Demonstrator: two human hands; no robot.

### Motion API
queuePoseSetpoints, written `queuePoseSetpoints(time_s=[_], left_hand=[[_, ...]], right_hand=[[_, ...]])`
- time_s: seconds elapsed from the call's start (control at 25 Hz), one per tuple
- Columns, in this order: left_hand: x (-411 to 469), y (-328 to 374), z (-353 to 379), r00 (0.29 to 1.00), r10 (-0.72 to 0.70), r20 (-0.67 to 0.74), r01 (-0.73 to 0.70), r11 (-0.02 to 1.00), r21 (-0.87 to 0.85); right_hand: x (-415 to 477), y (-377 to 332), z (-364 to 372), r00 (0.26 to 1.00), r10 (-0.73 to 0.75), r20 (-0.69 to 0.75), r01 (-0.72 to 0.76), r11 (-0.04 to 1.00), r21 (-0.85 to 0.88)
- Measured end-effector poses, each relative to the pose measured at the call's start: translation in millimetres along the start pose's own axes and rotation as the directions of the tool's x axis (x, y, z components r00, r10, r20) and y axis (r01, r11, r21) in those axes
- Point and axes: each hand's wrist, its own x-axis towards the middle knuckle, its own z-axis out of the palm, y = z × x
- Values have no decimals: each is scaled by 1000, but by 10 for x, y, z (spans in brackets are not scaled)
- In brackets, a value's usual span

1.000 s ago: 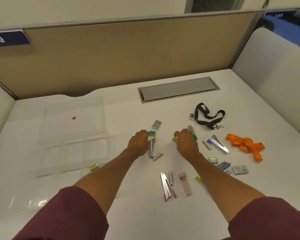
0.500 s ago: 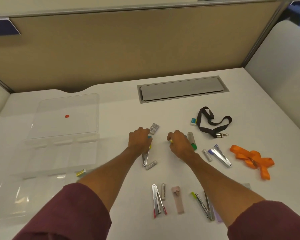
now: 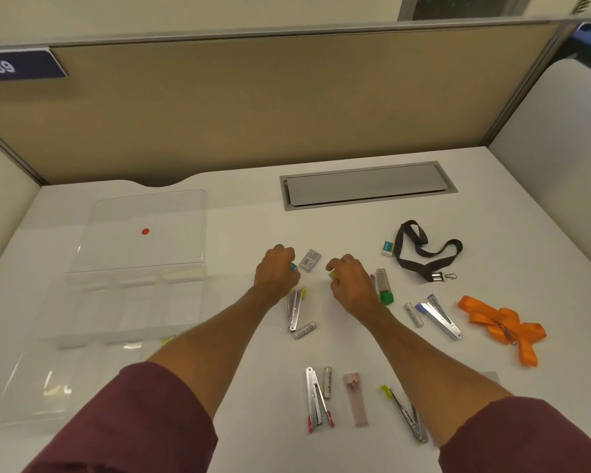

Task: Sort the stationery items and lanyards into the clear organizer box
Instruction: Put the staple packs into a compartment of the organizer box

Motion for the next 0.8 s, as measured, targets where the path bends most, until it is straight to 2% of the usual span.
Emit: queuePoseSetpoints(time_s=[0.28,0.44,0.6,0.72,0.8], left_hand=[[-591,-632,-574,991,41,-127,-55,992,-112],[-1048,-1170,-785,985,-13,-170,-17,984,-177],[-1459,-1623,-888,985,-92,-145,67,984,-166],[-1731,-1802,-902,993,-78,-84,71,993,-89],[-1876,-1850,-897,999,-24,-27,24,1000,-5]], right_hand=[[-245,-1045,-29,996,-85,-20,87,985,152],[-502,-1646,105,981,-193,-1,190,965,179],[-752,-2106,294,967,-253,32,241,948,206],[-923,-2328,457,959,-281,42,267,941,210],[-1018,-2414,552,954,-293,59,275,938,208]])
